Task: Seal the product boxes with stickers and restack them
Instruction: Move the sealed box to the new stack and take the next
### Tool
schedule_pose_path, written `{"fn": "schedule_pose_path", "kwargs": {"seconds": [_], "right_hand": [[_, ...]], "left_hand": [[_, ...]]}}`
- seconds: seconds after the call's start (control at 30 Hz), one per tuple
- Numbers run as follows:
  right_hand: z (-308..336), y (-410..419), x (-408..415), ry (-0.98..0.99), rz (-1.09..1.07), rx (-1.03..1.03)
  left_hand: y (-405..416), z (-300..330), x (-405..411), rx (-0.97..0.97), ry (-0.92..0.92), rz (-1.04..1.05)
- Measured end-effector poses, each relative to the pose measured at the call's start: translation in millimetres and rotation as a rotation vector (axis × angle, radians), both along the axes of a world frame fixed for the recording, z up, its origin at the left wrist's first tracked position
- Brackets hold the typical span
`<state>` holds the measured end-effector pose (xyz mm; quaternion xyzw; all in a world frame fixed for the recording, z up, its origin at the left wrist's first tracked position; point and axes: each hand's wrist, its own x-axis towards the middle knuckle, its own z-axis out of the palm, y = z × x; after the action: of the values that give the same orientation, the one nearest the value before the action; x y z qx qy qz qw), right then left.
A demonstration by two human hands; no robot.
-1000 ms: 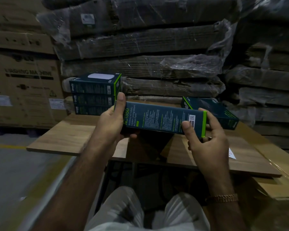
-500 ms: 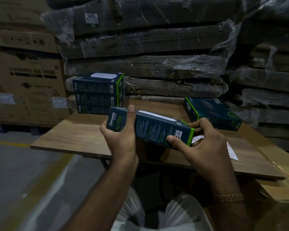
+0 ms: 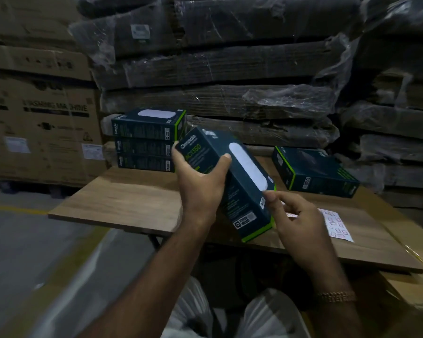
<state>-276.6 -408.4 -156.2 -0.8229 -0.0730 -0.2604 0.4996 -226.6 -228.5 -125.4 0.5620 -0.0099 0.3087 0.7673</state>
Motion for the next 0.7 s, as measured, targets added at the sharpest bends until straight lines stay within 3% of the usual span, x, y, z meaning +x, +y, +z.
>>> {"fn": "schedule_pose_path", "kwargs": {"seconds": [0.13,0.43,0.7], "right_hand": [[1.6,12.6,2.5,0.087,0.233,0.157],[24.6,20.0,9.9,0.206,0.415,0.459],[42.9,27.3,-1.2,0.144,0.556,0.662]], "left_hand": [[3.2,9.6,-1.5,0.280,-0.123,-0.018],[22.4,36.8,-15.7,0.859,-0.236,-0.184],[21.6,40.8,-17.8,1.155,-0.316,-0.319]]}}
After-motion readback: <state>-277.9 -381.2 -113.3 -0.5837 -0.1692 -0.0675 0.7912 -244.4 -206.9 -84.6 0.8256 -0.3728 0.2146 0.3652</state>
